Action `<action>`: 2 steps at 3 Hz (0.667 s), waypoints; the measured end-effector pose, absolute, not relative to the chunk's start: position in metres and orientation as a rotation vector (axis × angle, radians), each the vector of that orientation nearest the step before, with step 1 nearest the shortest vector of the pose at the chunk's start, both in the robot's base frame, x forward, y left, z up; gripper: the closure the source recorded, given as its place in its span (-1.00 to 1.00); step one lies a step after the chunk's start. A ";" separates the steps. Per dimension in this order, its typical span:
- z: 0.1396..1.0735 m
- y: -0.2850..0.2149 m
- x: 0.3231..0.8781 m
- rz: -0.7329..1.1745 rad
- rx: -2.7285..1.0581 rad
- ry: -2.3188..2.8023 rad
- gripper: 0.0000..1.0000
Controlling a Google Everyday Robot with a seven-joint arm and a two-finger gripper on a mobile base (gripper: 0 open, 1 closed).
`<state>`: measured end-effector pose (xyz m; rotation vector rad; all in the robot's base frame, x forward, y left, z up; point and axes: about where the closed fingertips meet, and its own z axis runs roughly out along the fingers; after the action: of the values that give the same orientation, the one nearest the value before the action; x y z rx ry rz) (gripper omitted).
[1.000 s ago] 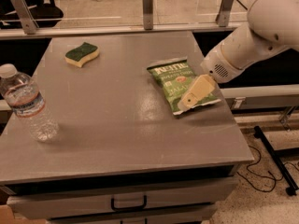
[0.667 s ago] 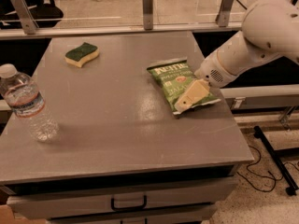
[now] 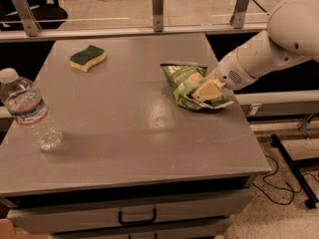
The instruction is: Pick green jalapeno chip bag
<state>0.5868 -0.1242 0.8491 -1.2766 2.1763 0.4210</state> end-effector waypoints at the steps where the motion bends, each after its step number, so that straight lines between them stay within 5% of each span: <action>1: 0.888 -0.122 0.587 0.439 -1.278 2.073 0.77; 2: 0.937 -0.109 0.579 0.481 -1.303 1.931 1.00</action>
Offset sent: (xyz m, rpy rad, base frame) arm -0.0198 0.0272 0.1545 0.2335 -0.2632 0.1816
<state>0.5792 -0.1095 0.9374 -1.3031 1.9315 0.4805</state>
